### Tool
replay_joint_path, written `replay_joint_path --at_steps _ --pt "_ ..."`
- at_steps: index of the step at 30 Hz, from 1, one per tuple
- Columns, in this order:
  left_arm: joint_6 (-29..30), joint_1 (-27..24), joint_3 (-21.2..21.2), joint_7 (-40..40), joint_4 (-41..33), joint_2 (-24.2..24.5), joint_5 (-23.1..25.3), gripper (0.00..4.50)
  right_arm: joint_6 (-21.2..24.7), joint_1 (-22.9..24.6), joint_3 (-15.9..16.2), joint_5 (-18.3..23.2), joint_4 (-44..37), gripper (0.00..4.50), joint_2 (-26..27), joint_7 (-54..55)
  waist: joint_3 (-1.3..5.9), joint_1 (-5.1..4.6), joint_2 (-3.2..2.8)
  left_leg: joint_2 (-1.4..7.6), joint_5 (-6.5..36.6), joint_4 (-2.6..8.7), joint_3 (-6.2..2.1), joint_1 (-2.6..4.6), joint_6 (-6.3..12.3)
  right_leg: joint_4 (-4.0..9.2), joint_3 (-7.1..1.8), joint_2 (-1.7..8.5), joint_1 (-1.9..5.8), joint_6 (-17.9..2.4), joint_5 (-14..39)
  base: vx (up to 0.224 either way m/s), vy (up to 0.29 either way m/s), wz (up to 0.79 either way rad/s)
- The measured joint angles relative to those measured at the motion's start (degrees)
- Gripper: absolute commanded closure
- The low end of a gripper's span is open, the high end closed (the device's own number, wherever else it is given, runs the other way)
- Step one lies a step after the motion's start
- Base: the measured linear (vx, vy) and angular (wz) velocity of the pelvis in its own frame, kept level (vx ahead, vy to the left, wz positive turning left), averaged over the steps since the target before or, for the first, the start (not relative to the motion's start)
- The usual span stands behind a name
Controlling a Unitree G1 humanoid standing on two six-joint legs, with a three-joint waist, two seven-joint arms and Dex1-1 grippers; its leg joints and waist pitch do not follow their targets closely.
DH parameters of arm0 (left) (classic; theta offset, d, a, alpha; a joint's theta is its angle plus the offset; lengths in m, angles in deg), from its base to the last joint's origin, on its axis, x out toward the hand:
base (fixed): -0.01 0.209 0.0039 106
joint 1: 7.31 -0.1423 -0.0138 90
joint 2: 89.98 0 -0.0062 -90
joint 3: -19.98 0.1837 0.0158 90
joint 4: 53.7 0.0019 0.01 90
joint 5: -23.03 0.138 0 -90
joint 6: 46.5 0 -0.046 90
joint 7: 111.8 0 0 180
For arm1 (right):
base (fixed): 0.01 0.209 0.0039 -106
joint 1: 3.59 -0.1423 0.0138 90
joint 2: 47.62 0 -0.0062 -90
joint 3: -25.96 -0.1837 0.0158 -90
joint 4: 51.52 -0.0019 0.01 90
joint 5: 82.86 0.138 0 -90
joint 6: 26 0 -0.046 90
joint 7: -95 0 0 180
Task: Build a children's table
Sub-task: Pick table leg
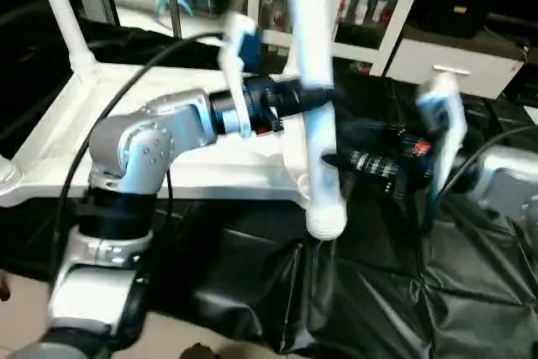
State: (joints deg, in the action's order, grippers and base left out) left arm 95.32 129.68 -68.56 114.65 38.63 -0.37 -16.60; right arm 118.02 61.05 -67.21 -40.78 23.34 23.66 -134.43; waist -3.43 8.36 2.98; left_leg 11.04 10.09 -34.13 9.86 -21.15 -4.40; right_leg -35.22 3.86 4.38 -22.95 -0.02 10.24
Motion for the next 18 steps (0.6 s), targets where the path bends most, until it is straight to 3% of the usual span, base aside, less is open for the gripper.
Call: replay_joint_path --at_steps 3,6,18 --pt "-0.61 0.01 0.72 1.30 0.09 0.20 0.22 2.73 -0.48 1.09 3.52 -0.43 0.01 0.00 -1.69 -2.10 0.00 -0.07 0.00 -0.01 0.00 -0.01 0.00 0.00 0.00 0.00 -0.01 0.01 0.00 0.01 0.01 0.000 0.000 0.00" --pt "-1.08 0.29 1.99 3.77 0.09 1.24 0.45 2.73 -2.26 1.10 6.24 -3.48 0.80 0.00 -2.10 -2.31 0.01 -0.15 0.01 0.00 -0.01 -0.01 0.00 0.01 -0.02 -0.02 -0.01 0.01 -0.01 0.01 0.01 0.000 0.000 0.00" --pt "-2.76 0.58 5.32 10.73 -0.36 4.17 1.55 2.73 -2.97 1.07 12.19 -6.23 2.25 0.00 -4.84 -7.32 0.01 -0.13 0.01 0.00 -0.01 -0.01 0.01 0.01 -0.01 -0.05 -0.01 0.01 -0.02 -0.04 -0.02 0.000 0.000 0.00"
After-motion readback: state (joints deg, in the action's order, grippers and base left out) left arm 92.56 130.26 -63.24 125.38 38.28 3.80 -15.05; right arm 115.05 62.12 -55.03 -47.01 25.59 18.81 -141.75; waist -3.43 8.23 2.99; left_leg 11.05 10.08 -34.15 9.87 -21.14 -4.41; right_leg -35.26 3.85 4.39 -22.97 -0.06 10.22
